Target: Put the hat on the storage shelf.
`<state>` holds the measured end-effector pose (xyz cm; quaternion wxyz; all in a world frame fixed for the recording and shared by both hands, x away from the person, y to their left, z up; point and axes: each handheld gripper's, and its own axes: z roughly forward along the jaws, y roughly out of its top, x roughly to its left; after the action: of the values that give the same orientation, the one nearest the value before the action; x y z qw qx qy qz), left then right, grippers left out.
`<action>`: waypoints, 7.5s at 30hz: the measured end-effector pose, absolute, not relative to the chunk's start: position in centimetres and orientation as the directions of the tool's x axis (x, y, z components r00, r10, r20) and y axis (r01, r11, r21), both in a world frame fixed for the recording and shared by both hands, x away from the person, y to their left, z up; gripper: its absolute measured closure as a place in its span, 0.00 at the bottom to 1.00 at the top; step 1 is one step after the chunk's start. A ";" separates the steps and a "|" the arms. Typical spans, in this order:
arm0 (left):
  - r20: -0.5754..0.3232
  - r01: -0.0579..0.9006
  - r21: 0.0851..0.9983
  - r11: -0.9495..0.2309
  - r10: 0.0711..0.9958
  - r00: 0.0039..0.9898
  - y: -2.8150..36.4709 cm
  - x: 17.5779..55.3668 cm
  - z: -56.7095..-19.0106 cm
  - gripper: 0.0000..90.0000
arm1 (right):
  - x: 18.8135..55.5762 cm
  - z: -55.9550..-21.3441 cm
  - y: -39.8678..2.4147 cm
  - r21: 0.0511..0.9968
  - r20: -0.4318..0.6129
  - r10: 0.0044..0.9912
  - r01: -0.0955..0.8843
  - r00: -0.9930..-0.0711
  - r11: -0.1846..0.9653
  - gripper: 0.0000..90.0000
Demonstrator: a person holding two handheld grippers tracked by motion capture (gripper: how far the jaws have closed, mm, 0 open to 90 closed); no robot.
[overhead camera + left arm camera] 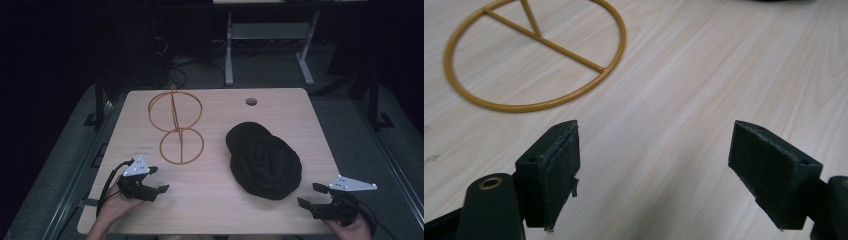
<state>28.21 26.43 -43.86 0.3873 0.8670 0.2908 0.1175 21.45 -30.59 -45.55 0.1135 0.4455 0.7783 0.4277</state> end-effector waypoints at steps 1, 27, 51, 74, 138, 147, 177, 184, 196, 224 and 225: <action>-0.027 0.421 0.733 -0.535 0.596 0.803 26.3 28.2 -43.8 0.22 | 21.4 -45.6 -30.6 0.768 0.203 0.791 0.595 -0.577 0.237 0.17; -0.001 0.324 0.697 -0.640 0.451 0.893 20.9 27.9 -43.2 0.20 | 21.1 -44.9 -30.3 0.785 0.201 0.772 0.571 -0.603 0.241 0.17; 0.036 0.153 0.703 -0.695 0.249 0.968 11.4 29.3 -39.8 0.21 | 21.3 -44.9 -29.7 0.780 0.195 0.764 0.569 -0.616 0.261 0.17; 0.018 0.062 0.674 -0.736 0.101 0.995 4.2 30.5 -40.0 0.30 | 21.4 -44.9 -29.7 0.776 0.196 0.749 0.567 -0.633 0.276 0.17; -0.002 -0.063 0.495 -0.867 -0.074 0.997 -3.4 32.2 -44.5 0.71 | 21.3 -45.0 -29.4 0.774 0.190 0.732 0.559 -0.654 0.299 0.17; -0.008 -0.074 0.494 -0.867 -0.089 0.996 -4.0 31.8 -44.2 0.85 | 21.3 -45.1 -29.5 0.774 0.196 0.736 0.563 -0.648 0.290 0.17; -0.173 0.088 0.763 -0.640 -0.071 0.982 -1.0 32.4 -37.4 0.89 | 20.6 -43.0 -27.5 0.884 0.173 0.719 0.428 -0.673 0.188 0.16; -0.208 0.130 0.808 -0.575 -0.073 0.975 0.5 32.7 -35.6 0.89 | 20.7 -42.4 -26.5 0.893 0.178 0.704 0.413 -0.688 0.177 0.16; -0.216 0.145 0.842 -0.520 -0.078 0.973 1.4 32.8 -33.6 0.89 | 21.6 -41.8 -26.4 0.920 0.174 0.719 0.372 -0.673 0.126 0.16; -0.212 0.148 0.872 -0.466 -0.088 0.973 2.2 33.0 -32.2 0.84 | 24.5 -38.9 -24.9 0.958 0.119 0.656 0.259 -0.745 0.120 0.95; -0.208 0.146 0.872 -0.467 -0.083 0.975 2.3 33.0 -32.2 0.83 | 24.5 -38.6 -24.9 0.960 0.103 0.661 0.249 -0.744 0.131 0.95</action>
<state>33.02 2.28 -32.21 0.5159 0.8492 0.0185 -0.1110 24.50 -24.86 -38.60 0.1770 0.3112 0.7308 0.5811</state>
